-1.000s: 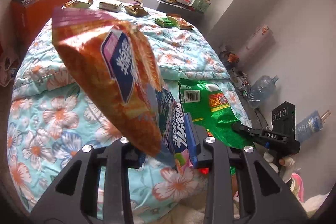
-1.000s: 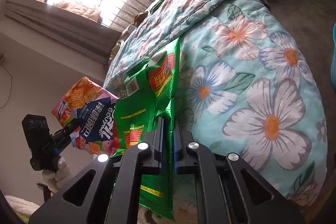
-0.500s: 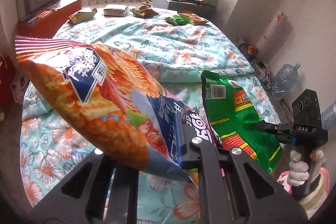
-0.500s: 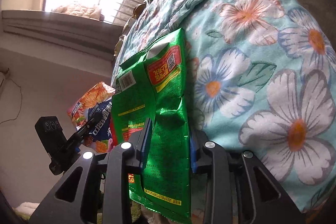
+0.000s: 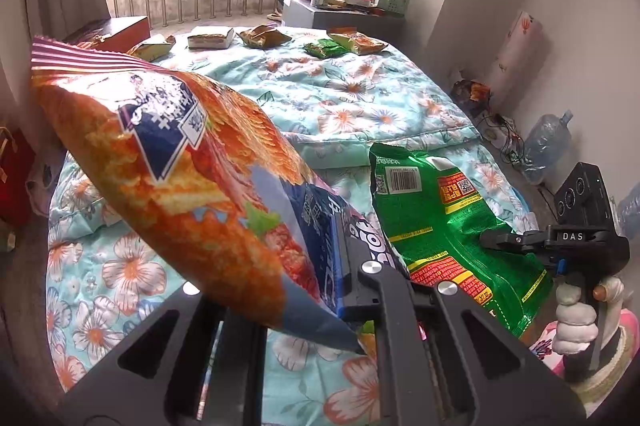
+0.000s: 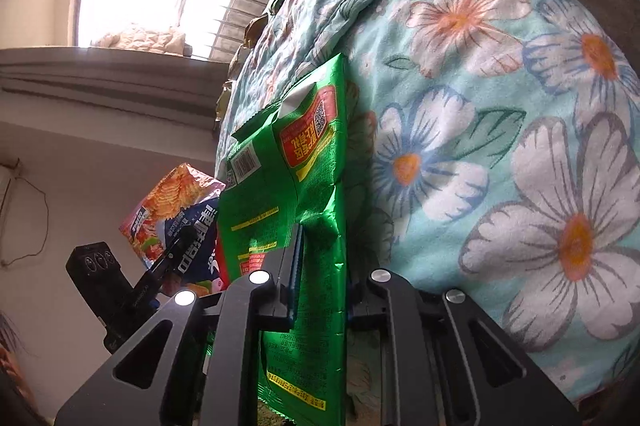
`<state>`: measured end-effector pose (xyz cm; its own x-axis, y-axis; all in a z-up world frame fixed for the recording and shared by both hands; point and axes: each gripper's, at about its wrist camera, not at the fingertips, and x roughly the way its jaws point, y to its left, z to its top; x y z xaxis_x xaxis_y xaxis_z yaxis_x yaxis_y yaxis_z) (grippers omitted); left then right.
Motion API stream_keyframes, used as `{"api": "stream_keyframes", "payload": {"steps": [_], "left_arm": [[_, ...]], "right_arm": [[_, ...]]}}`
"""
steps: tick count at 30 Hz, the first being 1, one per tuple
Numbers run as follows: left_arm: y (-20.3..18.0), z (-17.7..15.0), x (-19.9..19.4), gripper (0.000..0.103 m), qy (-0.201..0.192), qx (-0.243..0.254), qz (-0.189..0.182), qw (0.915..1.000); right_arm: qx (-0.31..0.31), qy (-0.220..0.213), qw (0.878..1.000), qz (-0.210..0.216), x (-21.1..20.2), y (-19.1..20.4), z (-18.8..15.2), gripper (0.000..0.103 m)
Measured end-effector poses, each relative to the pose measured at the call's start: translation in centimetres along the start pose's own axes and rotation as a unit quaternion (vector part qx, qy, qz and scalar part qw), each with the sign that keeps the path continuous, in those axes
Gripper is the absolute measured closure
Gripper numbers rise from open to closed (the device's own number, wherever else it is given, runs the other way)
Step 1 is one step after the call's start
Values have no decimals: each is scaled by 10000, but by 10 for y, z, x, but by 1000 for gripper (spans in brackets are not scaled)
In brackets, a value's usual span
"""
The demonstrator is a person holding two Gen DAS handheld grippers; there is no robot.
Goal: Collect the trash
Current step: 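Lift the orange bag and green bag off the bed with both tools, then carry both bags over the blue wastebasket and open both tools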
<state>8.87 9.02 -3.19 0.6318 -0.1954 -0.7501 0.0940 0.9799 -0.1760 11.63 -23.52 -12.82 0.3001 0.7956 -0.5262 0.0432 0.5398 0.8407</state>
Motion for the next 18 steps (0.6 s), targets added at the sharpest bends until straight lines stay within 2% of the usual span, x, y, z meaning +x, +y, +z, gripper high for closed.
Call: {"api": "stream_keyframes", "payload": {"steps": [6,12,18], "left_arm": [[-5,0,-8,95,-101,102,38,9999],[-20,9,-26,100,-353,301,-12,9989],[-51,34,-40,100,-632,673,-506,9944]], "right_arm": [[88,-206,9995,232,-9,-1,-3,97],[-34,-534,9976,429,-32,5,-1,99],[-166,-1202,9913,508,-84,6,3,99]]}}
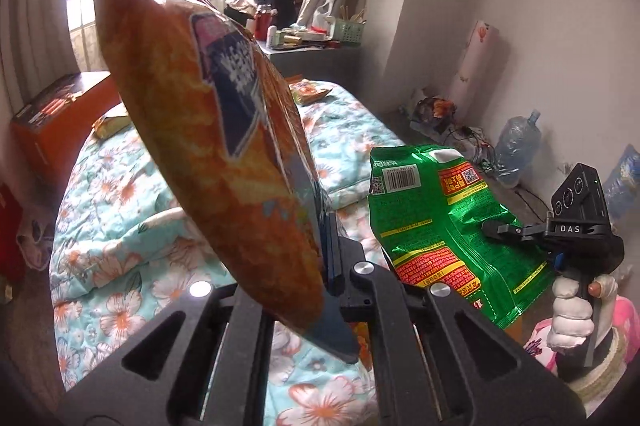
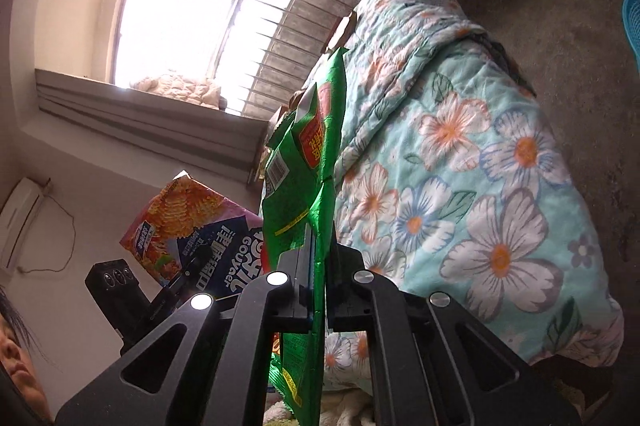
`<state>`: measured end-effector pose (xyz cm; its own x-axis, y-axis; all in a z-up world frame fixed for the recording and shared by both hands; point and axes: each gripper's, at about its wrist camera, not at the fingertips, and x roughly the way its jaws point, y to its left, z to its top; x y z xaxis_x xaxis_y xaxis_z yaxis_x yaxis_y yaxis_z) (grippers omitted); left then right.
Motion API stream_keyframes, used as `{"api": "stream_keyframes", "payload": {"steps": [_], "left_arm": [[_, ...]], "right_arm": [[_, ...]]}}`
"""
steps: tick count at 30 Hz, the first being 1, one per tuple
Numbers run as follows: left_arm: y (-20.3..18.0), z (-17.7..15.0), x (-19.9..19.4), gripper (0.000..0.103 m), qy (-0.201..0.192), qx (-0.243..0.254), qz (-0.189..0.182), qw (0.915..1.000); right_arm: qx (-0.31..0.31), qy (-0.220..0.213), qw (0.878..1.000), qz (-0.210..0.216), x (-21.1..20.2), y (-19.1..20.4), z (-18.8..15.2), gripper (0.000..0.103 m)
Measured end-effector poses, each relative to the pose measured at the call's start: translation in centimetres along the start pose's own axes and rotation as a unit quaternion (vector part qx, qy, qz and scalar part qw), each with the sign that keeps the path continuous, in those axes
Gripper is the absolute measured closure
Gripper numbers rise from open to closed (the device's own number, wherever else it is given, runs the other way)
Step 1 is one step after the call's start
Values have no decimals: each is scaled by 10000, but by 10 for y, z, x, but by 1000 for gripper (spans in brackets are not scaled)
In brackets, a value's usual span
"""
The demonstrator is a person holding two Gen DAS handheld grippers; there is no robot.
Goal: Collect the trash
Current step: 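Carry both bags over the blue wastebasket and open both tools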
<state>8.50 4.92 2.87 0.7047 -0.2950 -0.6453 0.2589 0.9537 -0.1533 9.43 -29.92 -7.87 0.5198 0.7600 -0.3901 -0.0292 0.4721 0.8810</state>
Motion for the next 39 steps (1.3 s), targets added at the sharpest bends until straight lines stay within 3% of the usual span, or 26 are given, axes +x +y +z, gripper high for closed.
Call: {"api": "stream_keyframes", "payload": {"steps": [5,10,15,20,26,29,35,36,37,39], "left_arm": [[-44,39,11,100,-168,474,-732,9960],[-110,78,54,100,-37,979,-1464,9844],[-180,101,122,100,497,1151,-2119,9692],[-245,109,200,100,1105,1277,-2400,9560],[-297,100,278,100,1584,1389,-2366,9485],[-318,91,307,100,1746,1422,-2407,9441],[-332,78,357,100,2122,1464,-2339,9375],[-335,77,364,100,2178,1450,-2335,9365],[-334,75,371,100,2229,1429,-2325,9359],[-337,73,386,100,2333,1360,-2339,9340]], "right_arm": [[74,-814,9965,-147,-61,-13,17,99],[396,-1686,9839,-445,-126,-44,42,99],[945,-2480,9596,-936,-190,-97,69,99],[1513,-3042,9288,-1478,-227,-162,97,99],[2494,-3229,8973,-1685,-234,-274,127,98],[2756,-3155,8883,-1884,-219,-320,145,98],[3361,-3059,8630,-2204,-194,-403,177,92],[3441,-2998,8618,-2215,-190,-413,181,86],[3518,-2938,8605,-2225,-186,-422,184,74],[3599,-2939,8573,-2215,-183,-431,184,62]]}}
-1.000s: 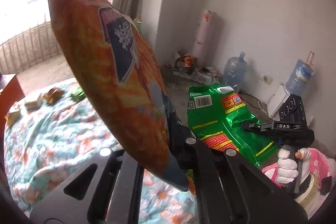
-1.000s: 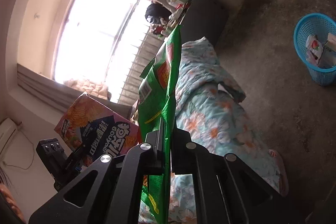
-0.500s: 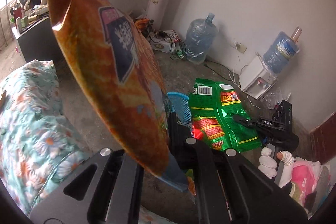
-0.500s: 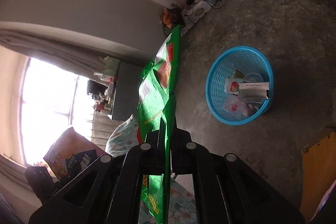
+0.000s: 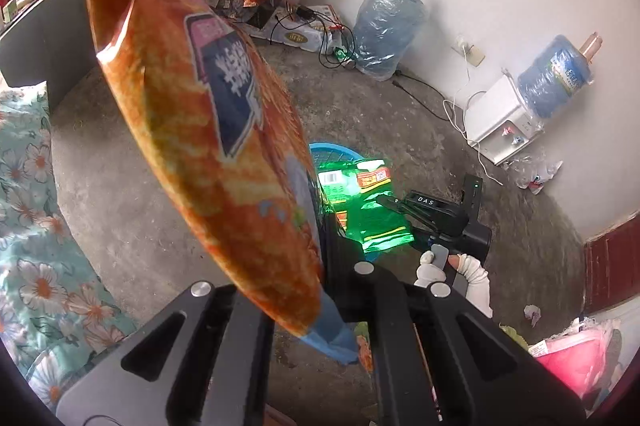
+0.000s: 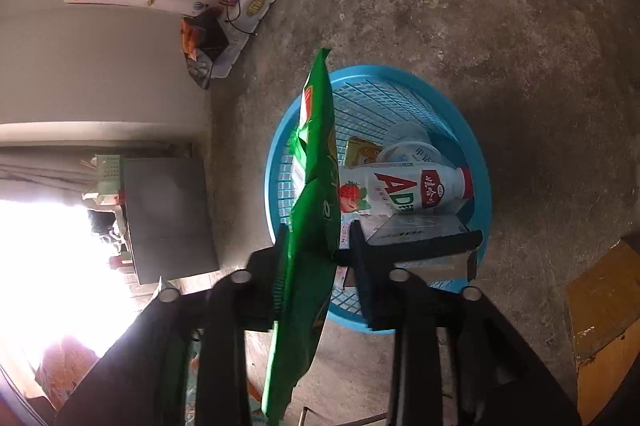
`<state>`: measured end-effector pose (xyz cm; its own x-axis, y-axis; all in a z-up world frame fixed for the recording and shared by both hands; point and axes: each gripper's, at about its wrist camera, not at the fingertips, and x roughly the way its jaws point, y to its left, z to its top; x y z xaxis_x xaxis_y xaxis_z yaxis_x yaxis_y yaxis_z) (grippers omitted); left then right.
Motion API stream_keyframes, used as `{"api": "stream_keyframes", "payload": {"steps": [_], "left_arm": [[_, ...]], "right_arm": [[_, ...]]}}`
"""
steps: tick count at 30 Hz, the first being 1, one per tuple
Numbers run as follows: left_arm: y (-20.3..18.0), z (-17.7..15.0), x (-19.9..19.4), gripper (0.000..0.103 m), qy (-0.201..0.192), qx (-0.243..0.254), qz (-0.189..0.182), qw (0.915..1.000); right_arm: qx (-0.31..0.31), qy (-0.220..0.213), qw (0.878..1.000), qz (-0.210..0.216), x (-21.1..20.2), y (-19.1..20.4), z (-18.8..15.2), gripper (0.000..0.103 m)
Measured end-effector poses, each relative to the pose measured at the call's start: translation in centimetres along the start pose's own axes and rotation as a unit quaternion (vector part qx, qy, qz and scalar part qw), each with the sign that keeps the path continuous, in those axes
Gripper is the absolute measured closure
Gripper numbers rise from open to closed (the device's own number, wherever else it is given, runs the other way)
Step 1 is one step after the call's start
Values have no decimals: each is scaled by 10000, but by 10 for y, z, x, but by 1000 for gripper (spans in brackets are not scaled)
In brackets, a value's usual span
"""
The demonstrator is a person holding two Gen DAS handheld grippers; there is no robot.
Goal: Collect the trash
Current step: 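Carry both bags over the blue wastebasket and open both tools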
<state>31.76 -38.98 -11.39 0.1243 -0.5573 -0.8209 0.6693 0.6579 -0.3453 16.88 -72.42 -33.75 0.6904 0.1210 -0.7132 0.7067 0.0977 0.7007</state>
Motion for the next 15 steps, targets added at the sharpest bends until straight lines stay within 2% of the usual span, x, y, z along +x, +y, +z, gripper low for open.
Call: {"api": "stream_keyframes", "payload": {"steps": [3,7,9,11,12,13,15], "left_arm": [[2,5,20,100,95,-142,-83,9998],[-4,19,54,100,162,-292,-102,9994],[-16,26,71,100,162,-67,124,9998],[-42,35,86,100,104,590,679,9959],[-55,35,96,100,80,1069,1025,9889],[-72,36,108,100,120,1568,1374,9780],[-97,28,140,100,328,2429,1921,9503]], "right_arm": [[-120,-115,9998,135,-4,-2,2,54],[-136,-268,9991,302,-26,-14,0,53],[-109,-369,9985,397,-42,-22,-5,53],[-158,-453,9979,441,-58,-26,-12,53],[-206,-496,9977,425,-65,-28,-16,53],[-248,-532,9975,393,-71,-30,-19,53],[-323,-630,9971,287,-85,-33,-26,53]]}}
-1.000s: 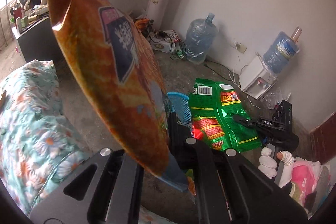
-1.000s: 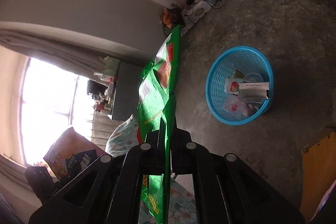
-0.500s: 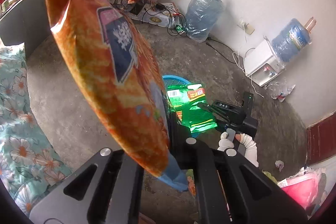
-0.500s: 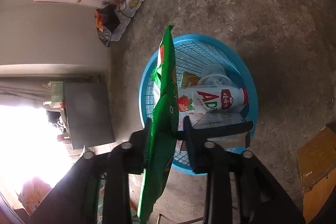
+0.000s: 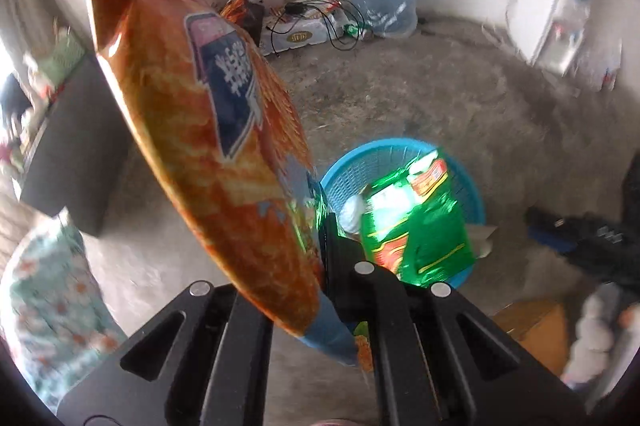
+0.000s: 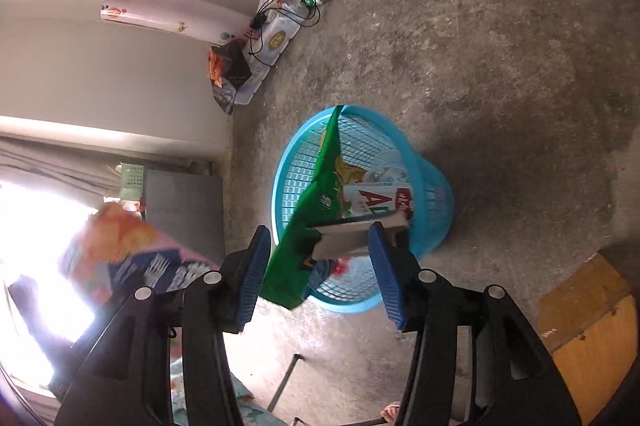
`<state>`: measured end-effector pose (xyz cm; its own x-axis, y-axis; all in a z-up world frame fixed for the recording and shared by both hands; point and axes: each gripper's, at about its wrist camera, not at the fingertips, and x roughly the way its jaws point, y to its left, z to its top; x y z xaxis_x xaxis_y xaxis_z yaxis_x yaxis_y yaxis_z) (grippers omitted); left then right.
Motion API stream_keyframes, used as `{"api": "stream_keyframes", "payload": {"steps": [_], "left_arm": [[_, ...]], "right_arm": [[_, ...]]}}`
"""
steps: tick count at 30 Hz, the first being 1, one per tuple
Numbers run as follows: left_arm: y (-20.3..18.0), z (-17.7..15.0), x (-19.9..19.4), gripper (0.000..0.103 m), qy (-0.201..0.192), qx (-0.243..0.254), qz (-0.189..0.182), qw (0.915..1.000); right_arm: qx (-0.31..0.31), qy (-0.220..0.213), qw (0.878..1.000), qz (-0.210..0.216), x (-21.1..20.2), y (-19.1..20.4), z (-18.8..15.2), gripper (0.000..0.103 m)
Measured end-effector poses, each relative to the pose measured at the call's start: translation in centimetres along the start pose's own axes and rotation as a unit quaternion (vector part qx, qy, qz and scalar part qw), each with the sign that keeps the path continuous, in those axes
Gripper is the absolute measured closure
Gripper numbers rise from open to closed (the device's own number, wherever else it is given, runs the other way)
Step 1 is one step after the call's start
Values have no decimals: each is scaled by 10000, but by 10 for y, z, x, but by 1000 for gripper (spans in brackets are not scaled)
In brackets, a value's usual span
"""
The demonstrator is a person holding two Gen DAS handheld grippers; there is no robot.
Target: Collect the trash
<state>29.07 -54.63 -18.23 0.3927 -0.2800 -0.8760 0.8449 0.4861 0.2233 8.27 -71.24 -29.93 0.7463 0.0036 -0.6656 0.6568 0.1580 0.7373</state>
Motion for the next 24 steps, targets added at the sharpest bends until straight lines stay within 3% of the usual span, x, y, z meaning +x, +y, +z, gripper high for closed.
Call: {"api": "stream_keyframes", "payload": {"steps": [2,4,5,8,13,18,24], "left_arm": [[-28,5,21,98,248,387,-10,9989],[-42,6,34,89,505,261,-513,9971],[-43,6,36,73,589,27,-919,9940],[-29,4,21,48,579,-614,-1802,9800],[22,4,-38,44,180,-1251,-2521,9594],[58,-4,-131,41,-626,-1247,-2491,9584],[96,-69,-225,37,-1263,-1362,-2199,9577]], "right_arm": [[-65,-69,9999,-66,-10,1,-3,53],[-81,-95,9999,-88,-14,1,-4,53],[-75,-89,9999,-85,-16,1,-4,53],[-196,-57,9997,-94,-21,2,-3,53],[-368,-21,9993,-62,-23,7,-9,53],[-570,56,9983,64,-26,23,-17,53],[-798,48,9967,158,-39,47,-28,53]]}}
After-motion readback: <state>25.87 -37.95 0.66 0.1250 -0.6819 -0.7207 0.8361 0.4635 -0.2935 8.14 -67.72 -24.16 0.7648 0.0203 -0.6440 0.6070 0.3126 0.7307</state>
